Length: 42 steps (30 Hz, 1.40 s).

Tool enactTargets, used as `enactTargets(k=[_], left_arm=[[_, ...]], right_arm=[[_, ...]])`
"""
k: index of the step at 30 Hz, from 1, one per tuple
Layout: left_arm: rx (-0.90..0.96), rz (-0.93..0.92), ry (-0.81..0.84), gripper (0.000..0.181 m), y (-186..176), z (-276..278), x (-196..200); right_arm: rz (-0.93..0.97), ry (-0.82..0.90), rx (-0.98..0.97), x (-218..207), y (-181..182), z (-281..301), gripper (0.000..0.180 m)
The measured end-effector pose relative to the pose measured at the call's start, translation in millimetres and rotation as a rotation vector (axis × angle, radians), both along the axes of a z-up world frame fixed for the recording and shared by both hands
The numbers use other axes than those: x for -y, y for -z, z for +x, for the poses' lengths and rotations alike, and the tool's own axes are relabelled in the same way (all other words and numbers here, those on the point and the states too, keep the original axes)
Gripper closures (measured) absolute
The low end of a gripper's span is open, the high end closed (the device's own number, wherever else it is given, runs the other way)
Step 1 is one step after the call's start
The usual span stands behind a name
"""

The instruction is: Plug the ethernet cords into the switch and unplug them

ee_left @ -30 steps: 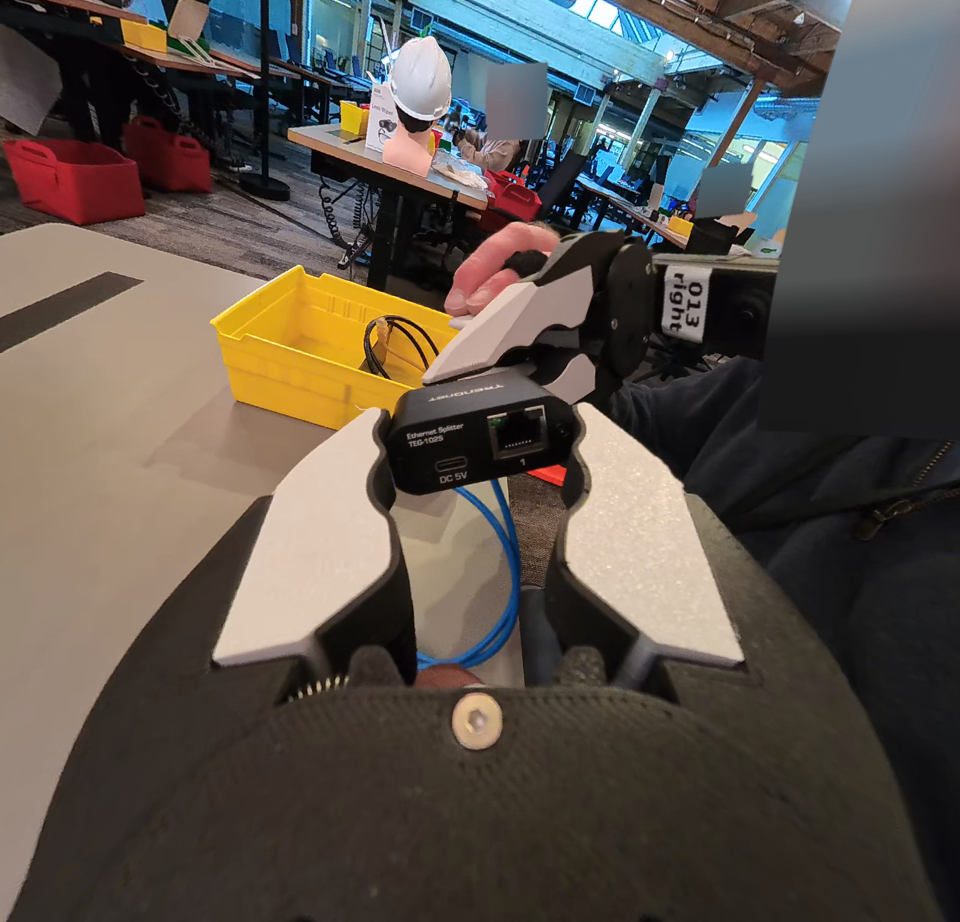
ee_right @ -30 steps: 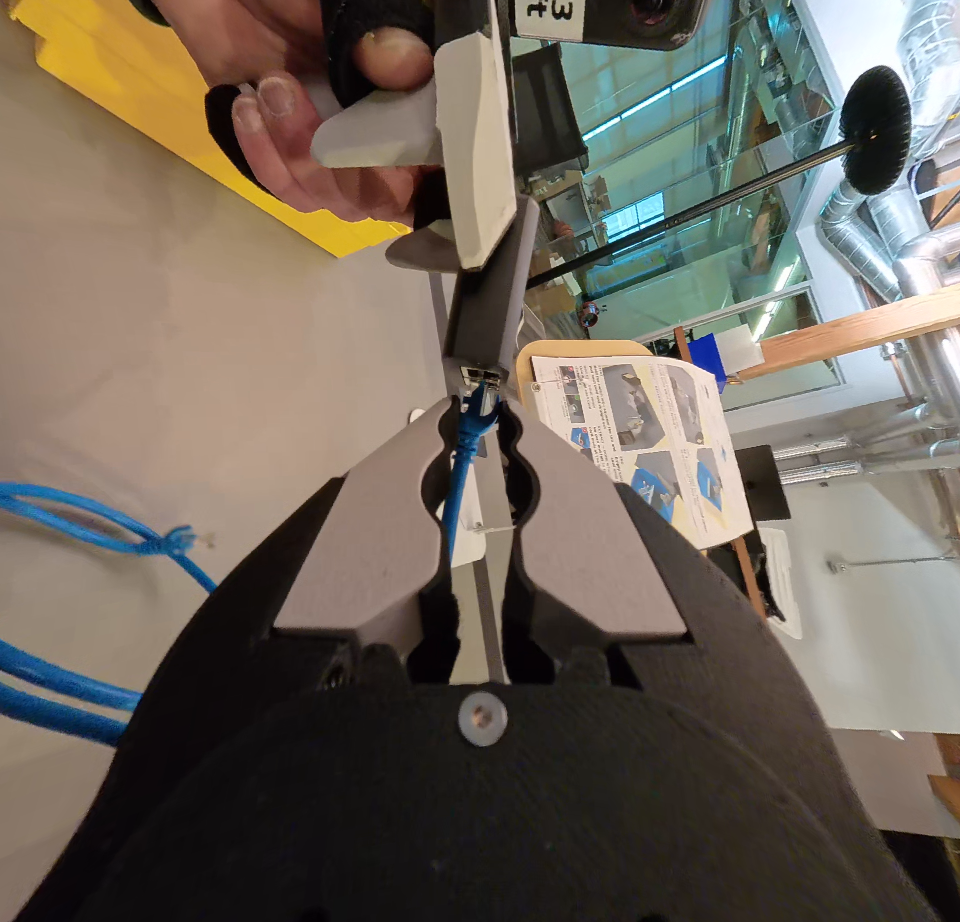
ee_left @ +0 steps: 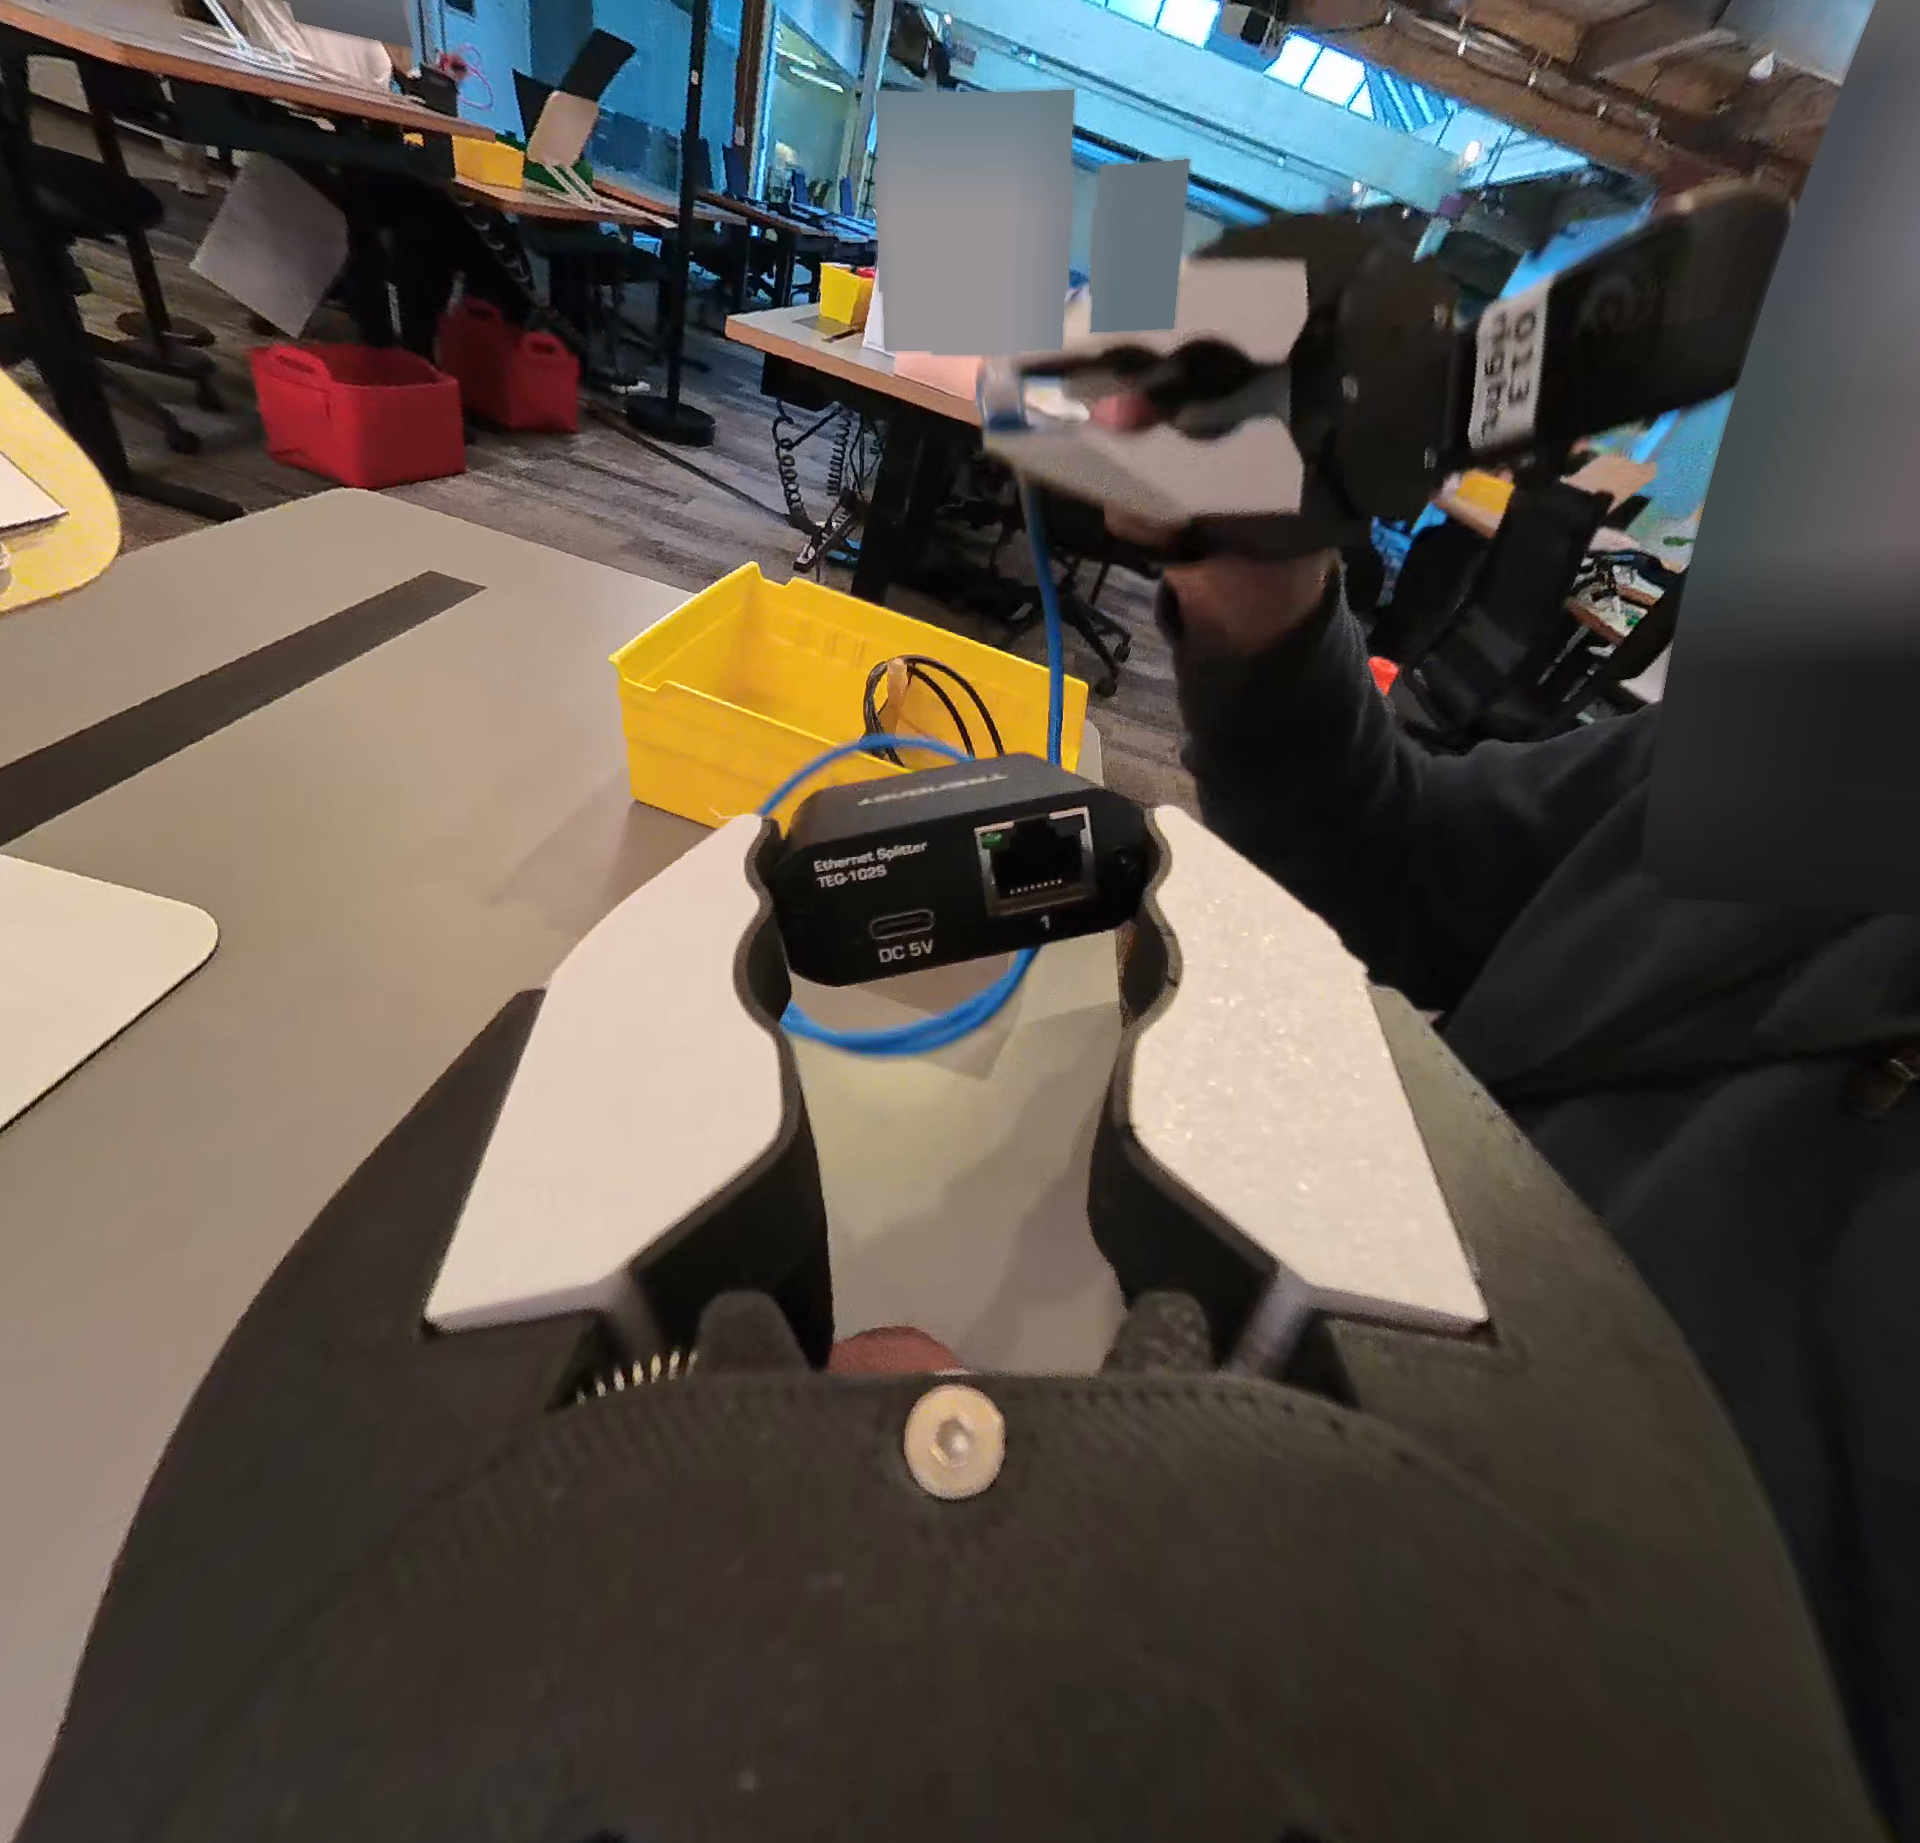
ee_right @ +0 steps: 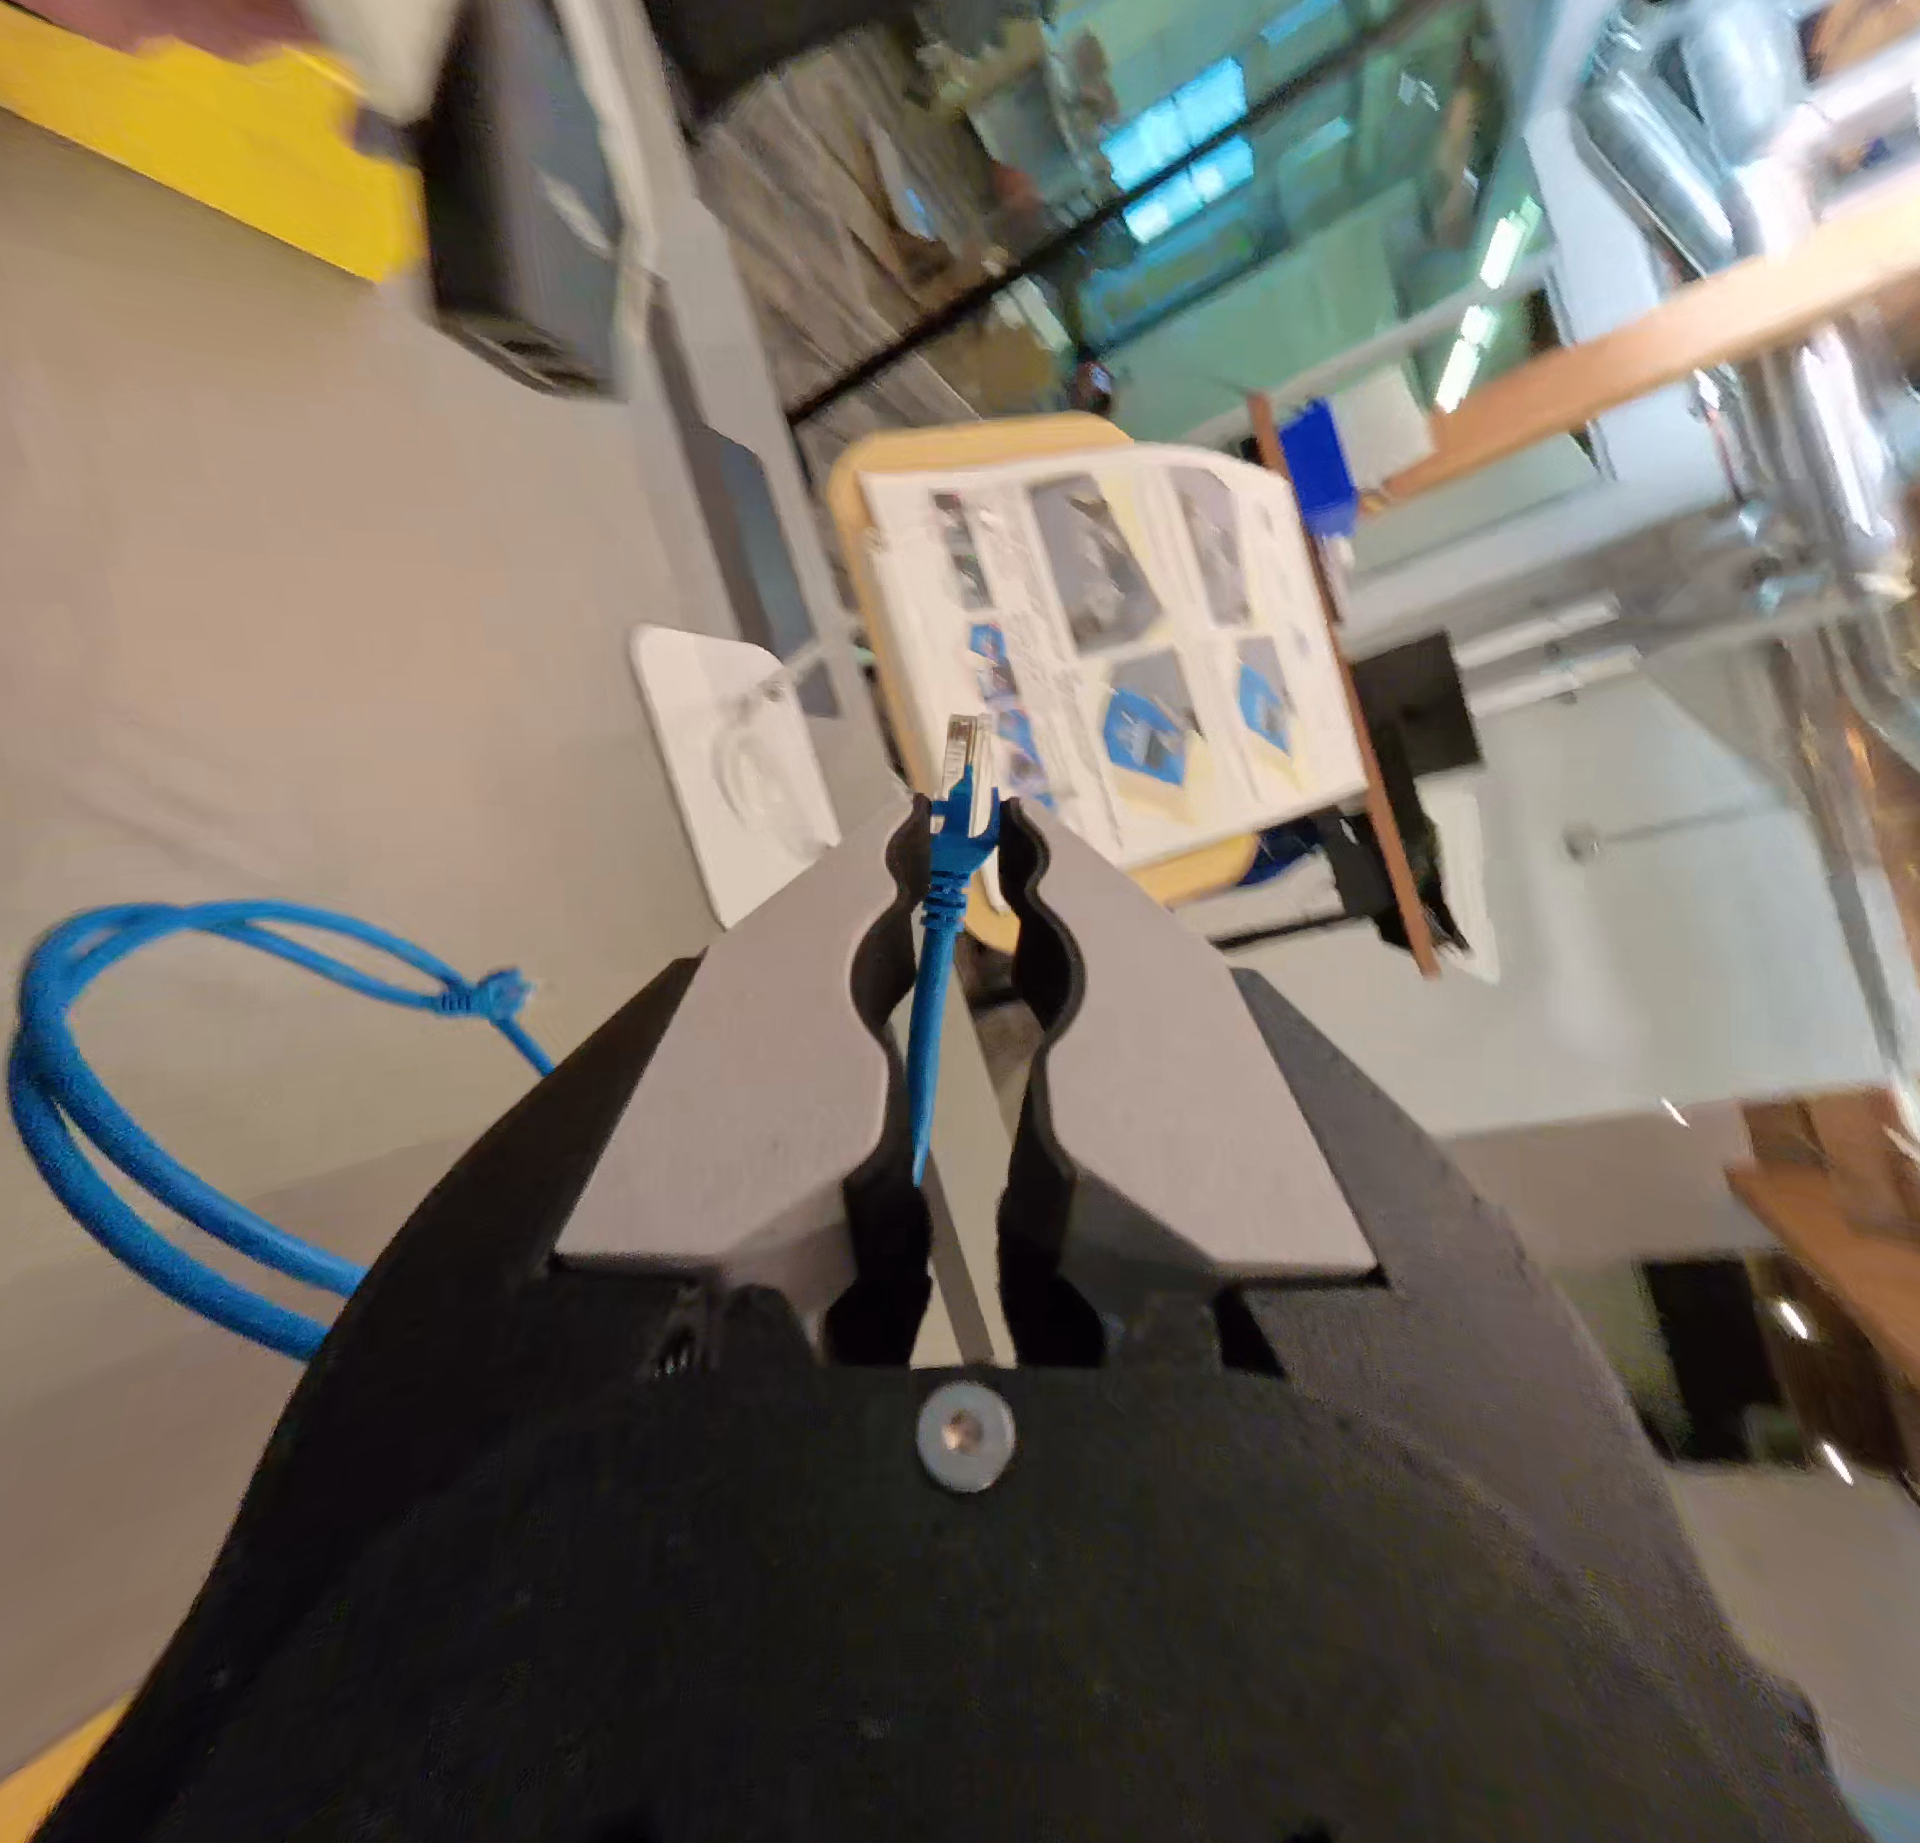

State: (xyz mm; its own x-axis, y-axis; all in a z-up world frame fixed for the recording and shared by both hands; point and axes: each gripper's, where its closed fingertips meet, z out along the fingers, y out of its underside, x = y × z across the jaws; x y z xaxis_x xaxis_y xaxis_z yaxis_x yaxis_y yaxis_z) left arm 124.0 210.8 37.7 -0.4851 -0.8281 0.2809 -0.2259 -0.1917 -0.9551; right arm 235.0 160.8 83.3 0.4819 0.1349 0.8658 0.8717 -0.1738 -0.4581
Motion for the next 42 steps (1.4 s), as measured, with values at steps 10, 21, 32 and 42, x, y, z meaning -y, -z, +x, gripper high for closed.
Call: enactTargets(k=[10, 21, 32, 42], left_arm=[[-0.024, 0.1, 0.027, 0.118, 1, -1, 18], [-0.029, 0.107, 0.026, 0.118, 2, 2, 22], [-0.066, 0.11, 0.032, 0.117, 16, 6, 25], [-0.073, 0.112, 0.035, 0.117, 18, 8, 28]], right_arm=[[0.118, 0.422, -0.1, 80, -14, 144, 0.168], [-0.095, 0.761, -0.155, 167, 148, 231, 0.168], [-0.317, 0.802, -0.41, 190, 197, 234, 0.139], [-0.357, 0.791, -0.279, 175, 186, 254, 0.149]])
